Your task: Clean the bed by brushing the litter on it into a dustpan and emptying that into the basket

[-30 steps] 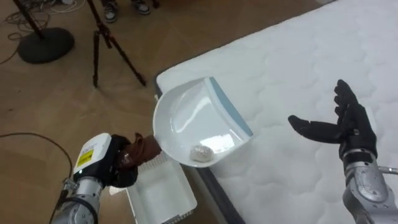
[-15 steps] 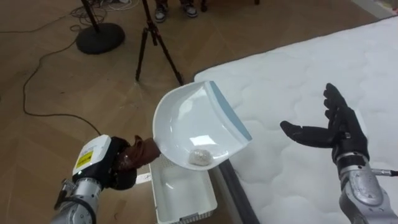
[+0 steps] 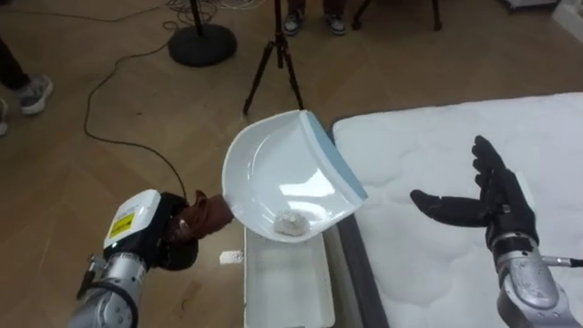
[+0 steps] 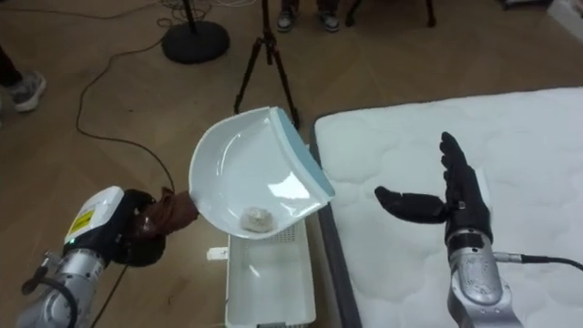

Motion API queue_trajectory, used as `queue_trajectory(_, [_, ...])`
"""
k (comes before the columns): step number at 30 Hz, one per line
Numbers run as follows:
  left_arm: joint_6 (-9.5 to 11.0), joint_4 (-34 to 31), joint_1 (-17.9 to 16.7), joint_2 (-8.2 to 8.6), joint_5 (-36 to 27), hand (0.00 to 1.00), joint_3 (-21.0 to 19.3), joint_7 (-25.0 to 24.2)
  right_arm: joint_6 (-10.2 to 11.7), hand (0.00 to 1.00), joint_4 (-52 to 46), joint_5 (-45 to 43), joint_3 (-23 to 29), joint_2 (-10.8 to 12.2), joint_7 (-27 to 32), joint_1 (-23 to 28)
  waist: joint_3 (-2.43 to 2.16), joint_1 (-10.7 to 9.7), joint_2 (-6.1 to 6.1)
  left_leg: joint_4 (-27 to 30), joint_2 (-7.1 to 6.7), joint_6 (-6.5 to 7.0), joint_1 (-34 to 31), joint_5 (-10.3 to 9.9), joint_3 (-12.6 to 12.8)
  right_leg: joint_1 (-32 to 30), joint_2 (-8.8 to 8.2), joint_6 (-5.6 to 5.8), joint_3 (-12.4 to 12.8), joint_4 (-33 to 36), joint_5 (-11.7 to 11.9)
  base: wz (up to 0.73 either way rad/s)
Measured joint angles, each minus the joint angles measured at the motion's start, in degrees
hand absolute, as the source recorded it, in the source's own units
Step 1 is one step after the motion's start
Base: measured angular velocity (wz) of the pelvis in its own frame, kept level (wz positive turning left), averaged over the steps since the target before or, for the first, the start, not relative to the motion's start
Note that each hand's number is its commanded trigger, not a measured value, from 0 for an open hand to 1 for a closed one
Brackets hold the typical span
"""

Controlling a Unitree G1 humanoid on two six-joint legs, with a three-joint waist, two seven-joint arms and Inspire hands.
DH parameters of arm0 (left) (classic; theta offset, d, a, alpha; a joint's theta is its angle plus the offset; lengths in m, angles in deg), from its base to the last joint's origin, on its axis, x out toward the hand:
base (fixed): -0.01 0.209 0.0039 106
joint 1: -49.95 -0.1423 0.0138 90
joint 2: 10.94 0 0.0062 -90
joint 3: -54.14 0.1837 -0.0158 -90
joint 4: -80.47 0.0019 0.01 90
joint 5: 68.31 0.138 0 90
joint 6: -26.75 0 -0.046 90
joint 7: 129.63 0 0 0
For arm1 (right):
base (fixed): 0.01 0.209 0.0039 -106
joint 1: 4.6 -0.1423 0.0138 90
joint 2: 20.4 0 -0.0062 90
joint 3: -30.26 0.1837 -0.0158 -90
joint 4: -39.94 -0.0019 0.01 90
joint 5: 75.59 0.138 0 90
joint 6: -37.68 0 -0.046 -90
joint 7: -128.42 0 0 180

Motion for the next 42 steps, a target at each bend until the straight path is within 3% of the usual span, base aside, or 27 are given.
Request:
queue_trajectory(7, [0.36, 0.07, -0.13, -0.65, -0.03, 1.00, -1.17, -0.83, 0.50, 0.00, 1.72, 1.55, 0.30, 0.01, -2.23, 0.39, 0.15, -0.12, -0.25, 0.21, 0.28, 0.50, 0.21, -0.96, -1.74, 3.98, 2.50, -0.31, 0.59, -5.76, 2.51, 0.12])
queue_trajectory(13, [0.23, 0.08, -0.13, -0.67, 0.17, 1.00, -1.33, -0.83, 0.51, 0.00, 1.73, 1.17, 0.25, 0.01, -4.05, 0.43, 0.18, -0.11, -0.22, 0.19, 0.06, 0.66, 0.60, -2.36, -2.84, 3.91, 3.32, -0.18, 4.33, -5.76, 2.44, 0.00])
queue_trajectory(15, [0.25, 0.15, -0.13, -0.71, 0.20, 1.00, -1.37, -0.85, 0.51, 0.00, 1.73, 0.32, 0.36, 0.01, -4.32, 0.41, 0.22, -0.14, -0.16, 0.28, 0.09, 0.58, 0.70, -2.44, -3.38, 3.97, 3.42, -0.23, 4.11, -5.74, 2.36, 0.12])
queue_trajectory(17, [0.25, 0.16, -0.13, -0.71, 0.33, 1.00, -1.66, -0.87, 0.61, 0.00, 1.72, -1.01, 0.60, 0.00, -4.35, 0.13, 0.37, 0.05, 0.08, 1.21, 0.18, 0.46, 0.24, -2.87, -3.57, 4.06, 3.52, -0.29, 3.53, -5.65, 2.06, 0.11])
queue_trajectory(21, [0.19, 0.92, -0.15, -0.68, 0.57, 1.00, -2.24, -0.86, 0.89, 0.00, 2.46, -3.11, 0.58, -0.01, -4.35, -1.39, 1.22, -0.02, 1.34, 4.04, 0.25, 0.15, -1.78, -4.40, -4.11, 3.87, 3.98, -0.61, 2.87, -5.69, 0.96, 0.11])
queue_trajectory(24, [-0.01, 1.99, -0.15, -0.70, 0.57, 1.00, -2.56, -0.86, 0.85, 0.00, 3.87, -3.12, 0.56, 0.00, -4.34, -1.50, 1.40, 0.00, 2.13, 4.88, 0.23, 0.03, -2.91, -4.63, -4.70, 2.74, 4.12, -0.72, 2.90, -4.79, 0.53, 0.11])
queue_trajectory(29, [-0.22, 3.83, 0.90, -2.04, 0.58, 1.00, -2.43, -1.92, 2.12, 0.00, 7.49, -3.03, 0.44, -0.26, -4.34, -2.66, 1.24, -0.92, 3.02, 5.72, -0.59, -0.26, -5.54, -4.30, -5.68, -0.77, 3.42, -0.75, 2.78, -1.41, -0.92, 0.12])
queue_trajectory(32, [-0.21, 4.24, 1.98, -4.06, 0.61, 1.00, -2.34, -2.19, 2.70, 0.00, 10.12, -3.19, 0.52, -0.36, -4.29, -2.99, 1.21, -2.13, 3.24, 4.94, -1.24, -0.48, -6.32, -3.60, -6.38, -2.70, 2.73, -0.71, 2.99, 0.27, -1.49, 0.14])
queue_trajectory(34, [-0.10, 5.82, 4.89, -5.42, 0.58, 1.00, -1.05, -2.31, 3.09, 0.00, 11.78, -3.08, 0.55, -0.86, -4.21, -3.86, 1.22, -2.60, 4.28, 5.27, -1.64, -0.35, -8.12, -2.88, -6.32, -4.60, 2.16, -0.70, 2.81, 2.20, -1.92, 0.07])
queue_trajectory(38, [0.23, 8.47, 9.71, -6.54, 0.66, 1.00, -0.26, -3.53, 3.39, 0.00, 13.25, -2.07, 0.43, -0.81, -4.25, -5.06, 1.41, -3.00, 5.37, 5.01, -2.20, -0.42, -9.72, -2.01, -5.97, -7.31, 1.13, -0.73, 2.51, 4.45, -2.50, 0.02])
queue_trajectory(40, [1.44, 9.50, 12.06, -8.20, 0.57, 1.00, -0.25, -3.54, 5.00, 0.00, 15.98, -2.14, 0.28, -0.67, -4.06, -6.50, 1.48, -3.59, 5.74, 5.15, -2.46, -0.38, -11.21, -1.78, -5.42, -9.39, 0.55, -0.79, 2.74, 6.08, -3.05, 0.00])
queue_trajectory(42, [1.67, 10.97, 14.43, -9.61, 0.55, 1.00, 0.83, -3.52, 5.13, 0.00, 16.75, -2.11, -0.09, -0.67, -3.23, -7.02, 1.78, -3.64, 6.32, 5.39, -2.52, -0.34, -12.57, -1.45, -5.08, -11.03, 0.29, -0.83, 2.75, 6.90, -3.13, -0.07])
